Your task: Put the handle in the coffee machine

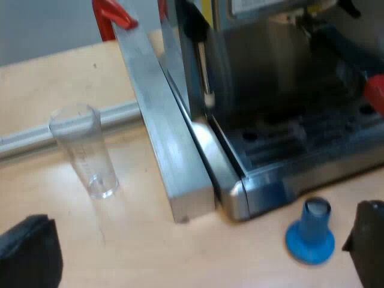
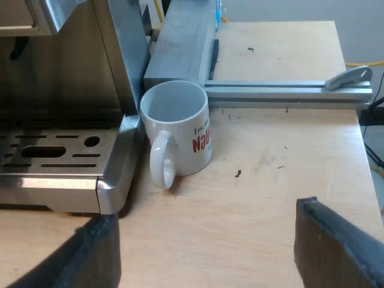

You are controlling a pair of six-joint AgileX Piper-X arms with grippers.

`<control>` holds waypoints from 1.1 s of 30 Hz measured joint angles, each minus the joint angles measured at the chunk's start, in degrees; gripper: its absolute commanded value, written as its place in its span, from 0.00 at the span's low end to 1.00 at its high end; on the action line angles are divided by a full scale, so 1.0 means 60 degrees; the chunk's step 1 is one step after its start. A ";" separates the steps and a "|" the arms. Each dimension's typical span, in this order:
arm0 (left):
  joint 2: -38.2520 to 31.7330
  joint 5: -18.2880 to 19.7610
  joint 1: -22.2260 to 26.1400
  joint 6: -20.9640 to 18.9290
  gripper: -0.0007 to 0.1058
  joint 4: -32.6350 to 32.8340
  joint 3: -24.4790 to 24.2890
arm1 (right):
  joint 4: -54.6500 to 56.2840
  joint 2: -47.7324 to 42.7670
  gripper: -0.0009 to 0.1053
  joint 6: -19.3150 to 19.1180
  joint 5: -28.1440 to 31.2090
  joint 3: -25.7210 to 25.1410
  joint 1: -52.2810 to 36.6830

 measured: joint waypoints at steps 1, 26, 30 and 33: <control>0.0000 0.0000 0.0000 -0.0048 1.00 -0.0195 0.0071 | -0.0087 0.0000 0.60 0.0000 0.0000 0.0064 0.0000; 0.0000 -0.0503 -0.0970 -0.0424 1.00 -0.1533 0.1751 | -0.1333 0.0017 0.60 0.0568 -0.0463 0.2788 0.0000; 0.0000 -0.0503 -0.0970 -0.0424 1.00 -0.1531 0.1751 | -0.1333 0.0017 0.60 0.0601 -0.0463 0.2903 0.0000; 0.0000 -0.0503 -0.0970 -0.0424 1.00 -0.1531 0.1751 | -0.1343 0.0017 0.60 0.0778 -0.0463 0.2903 0.0000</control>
